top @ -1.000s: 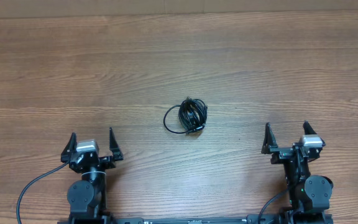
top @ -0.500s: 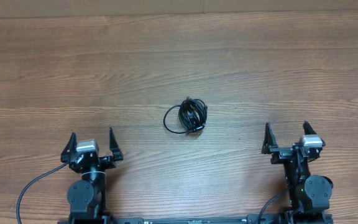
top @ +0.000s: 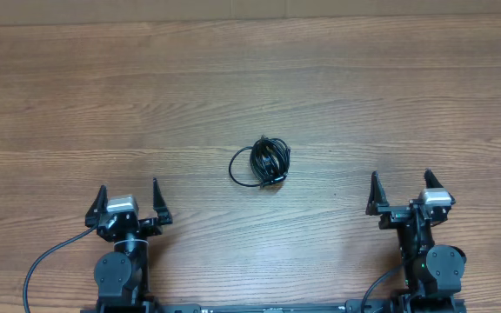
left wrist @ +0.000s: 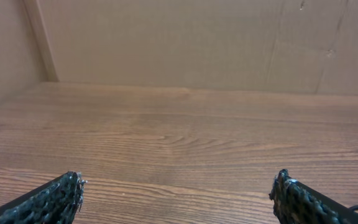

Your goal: Untangle cables

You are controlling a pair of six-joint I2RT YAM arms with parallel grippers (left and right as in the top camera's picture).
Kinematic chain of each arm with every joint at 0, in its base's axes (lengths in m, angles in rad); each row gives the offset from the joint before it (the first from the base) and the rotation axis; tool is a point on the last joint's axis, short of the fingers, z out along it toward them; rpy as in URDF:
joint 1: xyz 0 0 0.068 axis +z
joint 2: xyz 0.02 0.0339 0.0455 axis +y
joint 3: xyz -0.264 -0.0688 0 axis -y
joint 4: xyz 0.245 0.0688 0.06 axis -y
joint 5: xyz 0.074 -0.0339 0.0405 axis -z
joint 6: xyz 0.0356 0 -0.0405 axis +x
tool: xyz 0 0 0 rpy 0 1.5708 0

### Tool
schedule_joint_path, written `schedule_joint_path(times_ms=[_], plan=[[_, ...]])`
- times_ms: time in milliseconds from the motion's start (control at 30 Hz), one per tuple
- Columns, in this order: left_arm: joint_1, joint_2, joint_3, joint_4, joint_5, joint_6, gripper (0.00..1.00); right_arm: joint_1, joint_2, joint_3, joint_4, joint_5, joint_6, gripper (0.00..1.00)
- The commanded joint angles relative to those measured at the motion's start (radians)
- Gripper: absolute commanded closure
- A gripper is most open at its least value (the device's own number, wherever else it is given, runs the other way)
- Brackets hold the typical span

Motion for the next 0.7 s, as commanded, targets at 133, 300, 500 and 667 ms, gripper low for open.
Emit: schedule_joint_path(times_ms=[133, 300, 500, 667], plan=[[0.0, -0.011, -0.004, 0.0, -0.005, -0.009, 0.0, -0.003, -0.01, -0.01, 0.002, 0.013, 0.005, 0.0], [0.0, -0.011, -0.004, 0.0, -0.005, -0.009, 0.01, -0.003, -0.01, -0.01, 0.002, 0.013, 0.005, 0.0], [-0.001, -0.011, -0.003, 0.023, 0.661, -0.622, 0.01, -0.003, -0.01, -0.01, 0.002, 0.014, 0.005, 0.0], [-0.001, -0.011, -0.003, 0.058, 0.897, -0.944, 0.0, -0.003, -0.01, -0.01, 0.002, 0.013, 0.005, 0.0]])
